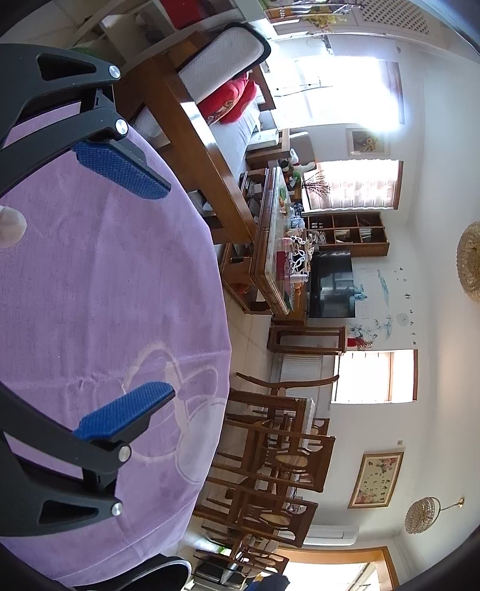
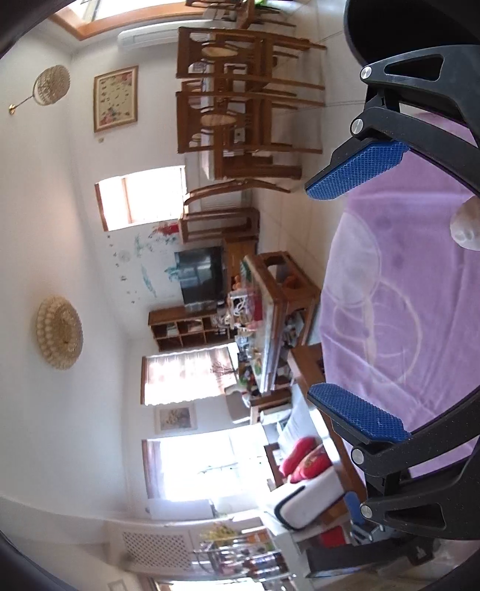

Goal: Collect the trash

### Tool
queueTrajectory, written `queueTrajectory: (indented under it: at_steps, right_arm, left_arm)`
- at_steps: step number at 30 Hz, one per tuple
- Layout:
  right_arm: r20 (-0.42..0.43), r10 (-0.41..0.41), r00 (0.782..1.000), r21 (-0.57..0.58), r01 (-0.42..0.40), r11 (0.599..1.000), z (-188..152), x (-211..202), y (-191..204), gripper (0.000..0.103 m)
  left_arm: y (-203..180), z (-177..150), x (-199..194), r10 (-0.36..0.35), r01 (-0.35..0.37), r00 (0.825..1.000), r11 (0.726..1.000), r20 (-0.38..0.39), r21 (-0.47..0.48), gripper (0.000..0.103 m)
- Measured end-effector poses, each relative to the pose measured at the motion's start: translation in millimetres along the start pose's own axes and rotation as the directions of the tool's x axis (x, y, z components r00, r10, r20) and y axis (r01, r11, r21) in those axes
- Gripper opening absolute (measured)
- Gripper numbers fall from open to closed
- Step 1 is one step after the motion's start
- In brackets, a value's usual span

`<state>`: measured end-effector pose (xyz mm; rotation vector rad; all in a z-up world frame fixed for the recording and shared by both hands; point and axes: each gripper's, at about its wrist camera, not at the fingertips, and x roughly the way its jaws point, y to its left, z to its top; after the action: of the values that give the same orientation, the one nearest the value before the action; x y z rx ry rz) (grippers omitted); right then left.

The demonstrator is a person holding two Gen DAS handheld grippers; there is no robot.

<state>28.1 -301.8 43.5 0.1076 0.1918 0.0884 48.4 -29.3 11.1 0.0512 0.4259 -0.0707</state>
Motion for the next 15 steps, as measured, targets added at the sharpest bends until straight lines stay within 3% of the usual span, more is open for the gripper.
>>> queueTrajectory:
  at_steps: [4,9,15]
  right_arm:
    - [0.060,-0.125,0.990,-0.061,0.128,0.990,1.6,20.0,39.0,0.098]
    - [0.021,-0.133,0.991,-0.070,0.134,0.989,-9.1,49.1,54.1,0.098]
    - [0.040,-0.105,0.994,-0.118,0.109,0.987,-32.3,39.7,68.4,0.098]
  left_arm:
    - [-1.9,1.4,-1.9,0.001,-0.001,1.000,1.000,0.014,0.016,0.098]
    - [-0.3,2.6,-4.0,0.023,-0.023,1.000,1.000,0.015,0.001,0.098]
    - [4.2,2.6,-5.3,0.049,-0.049,0.999,0.998,0.003,-0.028,0.098]
